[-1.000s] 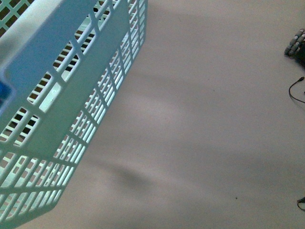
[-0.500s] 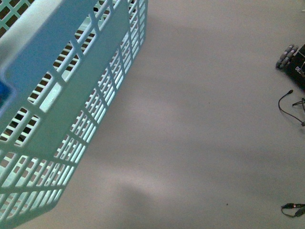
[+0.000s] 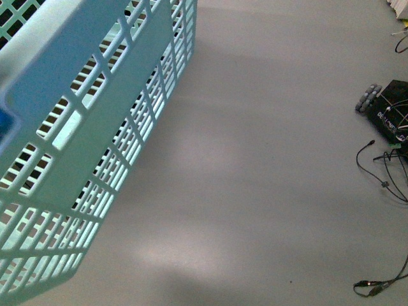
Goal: Pick lemon and mango into basket
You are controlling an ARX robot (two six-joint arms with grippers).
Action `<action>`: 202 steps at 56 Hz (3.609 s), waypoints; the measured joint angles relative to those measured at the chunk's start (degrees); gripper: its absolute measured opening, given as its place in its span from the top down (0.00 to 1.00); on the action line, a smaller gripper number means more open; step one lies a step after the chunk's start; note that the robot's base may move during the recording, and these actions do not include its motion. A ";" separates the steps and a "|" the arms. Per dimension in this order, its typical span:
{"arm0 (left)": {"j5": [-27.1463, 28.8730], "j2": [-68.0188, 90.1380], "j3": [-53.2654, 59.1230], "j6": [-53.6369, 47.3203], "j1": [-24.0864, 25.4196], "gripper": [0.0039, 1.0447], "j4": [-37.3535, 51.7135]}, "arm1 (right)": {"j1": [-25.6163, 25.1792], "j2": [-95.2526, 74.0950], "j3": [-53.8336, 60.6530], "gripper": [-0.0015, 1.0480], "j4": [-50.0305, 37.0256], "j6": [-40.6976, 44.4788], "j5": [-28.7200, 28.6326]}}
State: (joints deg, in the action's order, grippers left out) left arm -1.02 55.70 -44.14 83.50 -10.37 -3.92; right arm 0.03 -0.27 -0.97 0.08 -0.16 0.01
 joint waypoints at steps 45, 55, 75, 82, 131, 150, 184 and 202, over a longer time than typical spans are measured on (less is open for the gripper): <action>0.00 -0.02 -0.20 0.00 0.00 0.95 0.00 | 0.00 0.00 0.00 0.08 -0.02 0.00 0.00; -0.48 -0.07 -0.26 0.20 -0.35 0.95 0.00 | 0.02 0.00 0.00 0.08 -0.04 -0.02 0.24; 0.33 -0.17 -0.28 0.44 -0.37 0.95 -0.02 | 0.02 0.02 0.00 0.08 -0.02 0.00 0.17; 0.22 -0.09 -0.28 0.44 -0.35 0.95 -0.09 | 0.02 0.07 0.00 0.08 -0.04 -0.02 -0.04; 0.15 -0.09 -0.31 0.39 -0.31 0.95 -0.20 | 0.02 0.02 0.00 0.08 0.00 0.00 0.02; 0.17 -0.15 -0.33 0.37 -0.28 0.95 -0.22 | 0.00 0.07 0.00 0.08 -0.02 0.02 0.00; 0.04 -0.15 -0.33 0.39 -0.28 0.95 -0.22 | 0.02 0.07 0.00 0.08 0.00 0.02 0.24; -0.09 -0.13 -0.33 0.42 -0.28 0.95 -0.22 | 0.00 0.07 0.00 0.08 -0.04 0.00 0.02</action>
State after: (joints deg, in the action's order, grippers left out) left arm -1.10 55.57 -44.47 83.92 -10.66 -4.14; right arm 0.03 -0.21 -0.97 0.03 -0.16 0.03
